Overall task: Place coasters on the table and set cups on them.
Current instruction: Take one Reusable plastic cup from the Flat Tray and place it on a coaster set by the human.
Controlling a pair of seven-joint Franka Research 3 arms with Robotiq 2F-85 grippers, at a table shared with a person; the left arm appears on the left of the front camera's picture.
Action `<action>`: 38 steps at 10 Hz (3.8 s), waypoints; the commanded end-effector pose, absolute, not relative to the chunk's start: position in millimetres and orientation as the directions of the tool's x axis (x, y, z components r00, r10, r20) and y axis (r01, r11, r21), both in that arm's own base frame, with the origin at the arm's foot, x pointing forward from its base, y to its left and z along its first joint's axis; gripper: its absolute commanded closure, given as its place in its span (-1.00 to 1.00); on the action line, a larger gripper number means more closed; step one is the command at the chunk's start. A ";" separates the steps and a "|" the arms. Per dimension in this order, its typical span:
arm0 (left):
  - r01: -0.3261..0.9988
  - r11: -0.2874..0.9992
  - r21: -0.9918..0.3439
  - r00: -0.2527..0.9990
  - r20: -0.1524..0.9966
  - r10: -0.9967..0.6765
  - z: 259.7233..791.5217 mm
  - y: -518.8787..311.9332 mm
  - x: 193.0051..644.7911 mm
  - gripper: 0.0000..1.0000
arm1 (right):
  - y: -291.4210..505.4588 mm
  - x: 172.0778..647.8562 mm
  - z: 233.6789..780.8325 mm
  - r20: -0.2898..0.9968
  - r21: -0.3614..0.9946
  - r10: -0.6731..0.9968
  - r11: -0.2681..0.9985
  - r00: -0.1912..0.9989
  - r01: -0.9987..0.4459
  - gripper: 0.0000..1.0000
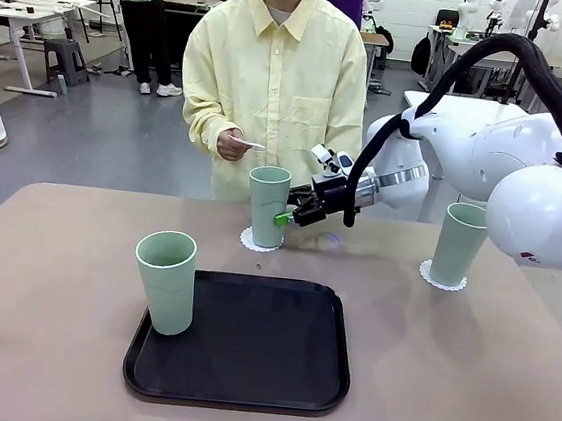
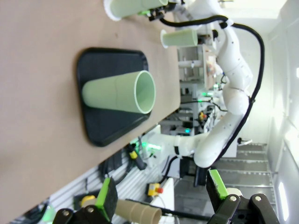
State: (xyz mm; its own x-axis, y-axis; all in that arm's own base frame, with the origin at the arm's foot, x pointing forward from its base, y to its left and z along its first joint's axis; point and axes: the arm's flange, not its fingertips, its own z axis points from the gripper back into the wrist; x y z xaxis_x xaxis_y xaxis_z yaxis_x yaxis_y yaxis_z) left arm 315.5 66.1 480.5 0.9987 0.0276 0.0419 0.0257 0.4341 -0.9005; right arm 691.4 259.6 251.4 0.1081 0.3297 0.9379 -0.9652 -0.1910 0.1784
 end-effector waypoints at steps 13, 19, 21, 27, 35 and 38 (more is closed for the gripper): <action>0.044 0.417 -0.908 0.998 0.060 0.025 481.0 66.4 315.7 -1.00 | 222.4 648.0 281.3 0.801 0.277 0.559 -0.027 0.215 -0.960 -1.00; 0.044 0.417 -0.908 0.998 0.060 0.025 481.0 66.4 315.7 -1.00 | 174.5 585.3 408.9 0.472 0.236 0.738 0.421 0.482 -0.876 -1.00; 0.044 0.417 -0.908 0.998 0.060 0.025 481.0 66.4 315.7 -1.00 | 172.6 543.1 448.7 0.297 0.177 0.665 0.667 0.685 -0.724 -1.00; 0.044 0.417 -0.908 0.998 0.060 0.025 481.0 66.4 315.7 -1.00 | 195.7 461.1 513.1 0.156 0.034 0.649 0.750 0.745 -0.661 -1.00; 0.044 0.417 -0.908 0.998 0.060 0.025 481.0 66.4 315.7 -1.00 | 192.0 466.1 501.1 0.155 0.056 0.597 0.790 0.787 -0.610 -1.00; 0.044 0.417 -0.908 0.998 0.060 0.025 481.0 66.4 315.7 -1.00 | 192.0 466.1 501.1 0.155 0.056 0.597 0.790 0.787 -0.610 -1.00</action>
State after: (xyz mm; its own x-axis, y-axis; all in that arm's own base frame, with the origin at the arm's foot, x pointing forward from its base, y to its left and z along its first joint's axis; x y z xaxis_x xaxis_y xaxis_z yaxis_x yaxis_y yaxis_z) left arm 315.5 66.1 480.5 0.9988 0.0273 0.0417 0.0258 0.4341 -0.9005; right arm 464.5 191.5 502.5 0.7892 0.5972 0.1431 -0.6095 0.7902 0.0637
